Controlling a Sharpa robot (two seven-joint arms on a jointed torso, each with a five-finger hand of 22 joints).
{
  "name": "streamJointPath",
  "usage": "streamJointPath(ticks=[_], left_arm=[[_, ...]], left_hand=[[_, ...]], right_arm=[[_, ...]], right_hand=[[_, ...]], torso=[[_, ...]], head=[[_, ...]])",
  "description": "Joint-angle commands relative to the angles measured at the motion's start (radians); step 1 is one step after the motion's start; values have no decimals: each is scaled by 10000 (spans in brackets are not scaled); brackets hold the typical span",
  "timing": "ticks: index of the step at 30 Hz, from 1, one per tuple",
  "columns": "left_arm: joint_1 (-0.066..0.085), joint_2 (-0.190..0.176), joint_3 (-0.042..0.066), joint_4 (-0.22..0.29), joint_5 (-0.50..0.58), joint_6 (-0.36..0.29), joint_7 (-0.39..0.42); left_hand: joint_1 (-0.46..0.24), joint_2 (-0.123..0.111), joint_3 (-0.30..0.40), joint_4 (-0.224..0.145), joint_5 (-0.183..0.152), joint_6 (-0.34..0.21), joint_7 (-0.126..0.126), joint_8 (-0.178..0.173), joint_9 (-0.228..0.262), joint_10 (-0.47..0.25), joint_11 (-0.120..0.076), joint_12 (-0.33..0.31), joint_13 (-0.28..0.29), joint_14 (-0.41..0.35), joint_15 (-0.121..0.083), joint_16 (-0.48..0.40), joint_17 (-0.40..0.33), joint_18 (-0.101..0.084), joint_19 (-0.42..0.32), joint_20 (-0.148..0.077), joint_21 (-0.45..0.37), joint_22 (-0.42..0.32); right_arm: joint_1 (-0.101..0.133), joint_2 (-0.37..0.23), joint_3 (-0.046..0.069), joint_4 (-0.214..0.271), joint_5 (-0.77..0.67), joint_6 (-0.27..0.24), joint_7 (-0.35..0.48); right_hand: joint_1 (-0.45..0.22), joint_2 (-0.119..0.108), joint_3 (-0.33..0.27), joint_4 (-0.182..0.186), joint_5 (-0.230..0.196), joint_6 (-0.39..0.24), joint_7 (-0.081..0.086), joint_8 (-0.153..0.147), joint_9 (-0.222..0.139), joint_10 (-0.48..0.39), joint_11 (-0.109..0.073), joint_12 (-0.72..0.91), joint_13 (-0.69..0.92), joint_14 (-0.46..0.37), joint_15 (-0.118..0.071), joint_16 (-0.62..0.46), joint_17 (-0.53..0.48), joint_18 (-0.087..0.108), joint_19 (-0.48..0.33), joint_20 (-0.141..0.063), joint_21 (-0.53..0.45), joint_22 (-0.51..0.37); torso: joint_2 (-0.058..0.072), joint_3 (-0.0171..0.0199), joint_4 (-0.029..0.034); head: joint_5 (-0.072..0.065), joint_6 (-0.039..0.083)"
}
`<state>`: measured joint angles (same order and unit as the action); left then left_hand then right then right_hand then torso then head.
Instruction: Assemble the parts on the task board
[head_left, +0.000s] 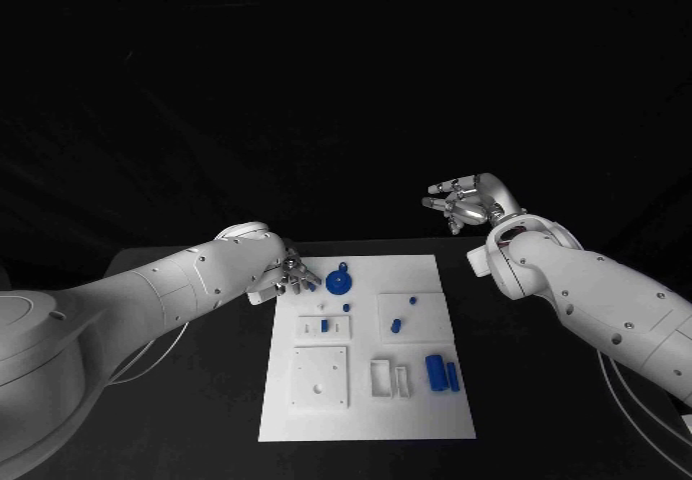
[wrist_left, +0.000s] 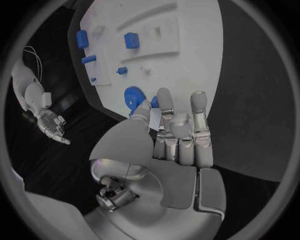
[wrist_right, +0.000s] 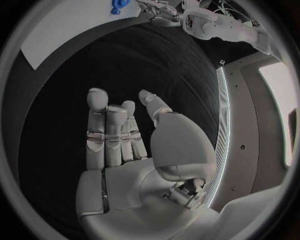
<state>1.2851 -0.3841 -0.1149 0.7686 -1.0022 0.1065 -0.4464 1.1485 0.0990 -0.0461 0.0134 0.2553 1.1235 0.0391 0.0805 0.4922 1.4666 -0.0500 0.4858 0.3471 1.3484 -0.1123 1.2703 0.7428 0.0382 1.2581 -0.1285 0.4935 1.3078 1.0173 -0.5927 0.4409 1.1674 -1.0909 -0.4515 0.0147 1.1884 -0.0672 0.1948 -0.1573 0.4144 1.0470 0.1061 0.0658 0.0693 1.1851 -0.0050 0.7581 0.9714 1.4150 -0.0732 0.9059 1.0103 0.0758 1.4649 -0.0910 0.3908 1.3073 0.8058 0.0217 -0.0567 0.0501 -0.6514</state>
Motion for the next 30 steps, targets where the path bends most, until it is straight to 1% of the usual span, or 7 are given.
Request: streamJointPath(ticks=[1,11,14,16,21,23,30], left_arm=[[-38,39,-7,-24,-4,160,148],[-53,13,-7,4,100,73,281],[-54,-50,-4,88,171,36,375],[-54,-93,-2,147,209,44,427],[-54,-218,1,323,398,-36,479],[-54,-284,1,421,523,-117,453],[-49,-591,0,934,856,-570,272]], left_hand=[[159,21,-41,-67,44,19,-82,47,16,440,45,53,6,-22,17,31,3,-53,-8,15,16,187],[559,211,5,-236,-1,109,-150,159,155,446,12,73,-9,1,4,58,42,-51,-15,11,34,187],[866,337,104,-420,230,24,-199,374,471,460,-15,136,-114,54,-7,146,208,-49,-11,6,58,188],[1017,348,153,-555,386,81,-318,814,867,444,-83,126,-317,18,-26,110,153,-57,-26,-7,61,187],[1149,549,498,-748,547,-224,-485,2179,2974,463,-163,316,-390,129,-74,229,472,-102,-11,-50,74,185],[1054,553,677,-840,632,-289,-495,2191,3472,464,-171,381,-445,166,-72,231,549,-95,9,-48,83,186],[819,392,984,-997,1519,-187,-551,2280,4148,483,-198,633,-447,349,-112,326,839,-78,108,-79,157,189]], right_arm=[[-5,21,3,6,-30,110,38],[-6,79,3,-55,-35,128,45],[-9,89,3,-67,-36,134,46],[-11,89,3,-72,-36,136,46],[-16,82,3,-69,-36,131,50],[-18,77,3,-68,-36,129,51],[-24,50,3,-71,-36,124,53]], right_hand=[[-44,46,18,18,58,-13,-3,-32,-8,-41,-9,65,-15,-55,9,-22,-1,192,391,2,-18,474],[-40,34,56,15,52,-4,-3,-34,-9,-37,-12,72,-11,-52,8,-18,3,192,391,0,-8,476],[-40,34,56,15,52,-4,-3,-34,-9,-37,-12,72,-11,-52,8,-18,3,192,391,0,-8,476],[-40,34,56,15,52,-4,-3,-34,-9,-37,-12,72,-11,-52,8,-18,3,192,391,0,-8,476],[-61,37,65,30,54,4,-6,-31,-8,-37,-11,75,-9,-50,7,-14,6,191,390,-1,-5,475],[-61,37,65,30,54,4,-6,-31,-8,-37,-11,75,-9,-50,7,-14,6,191,390,-1,-5,475],[-61,37,65,30,54,4,-6,-31,-8,-37,-11,75,-9,-50,7,-14,6,191,390,-1,-5,475]], torso=[[3,3,4],[4,8,6],[7,9,4],[6,4,6],[-9,12,12],[-16,13,18],[-29,8,32]], head=[[6,-3],[31,-44],[35,-65],[26,-71],[44,-84],[43,-93],[78,-90]])
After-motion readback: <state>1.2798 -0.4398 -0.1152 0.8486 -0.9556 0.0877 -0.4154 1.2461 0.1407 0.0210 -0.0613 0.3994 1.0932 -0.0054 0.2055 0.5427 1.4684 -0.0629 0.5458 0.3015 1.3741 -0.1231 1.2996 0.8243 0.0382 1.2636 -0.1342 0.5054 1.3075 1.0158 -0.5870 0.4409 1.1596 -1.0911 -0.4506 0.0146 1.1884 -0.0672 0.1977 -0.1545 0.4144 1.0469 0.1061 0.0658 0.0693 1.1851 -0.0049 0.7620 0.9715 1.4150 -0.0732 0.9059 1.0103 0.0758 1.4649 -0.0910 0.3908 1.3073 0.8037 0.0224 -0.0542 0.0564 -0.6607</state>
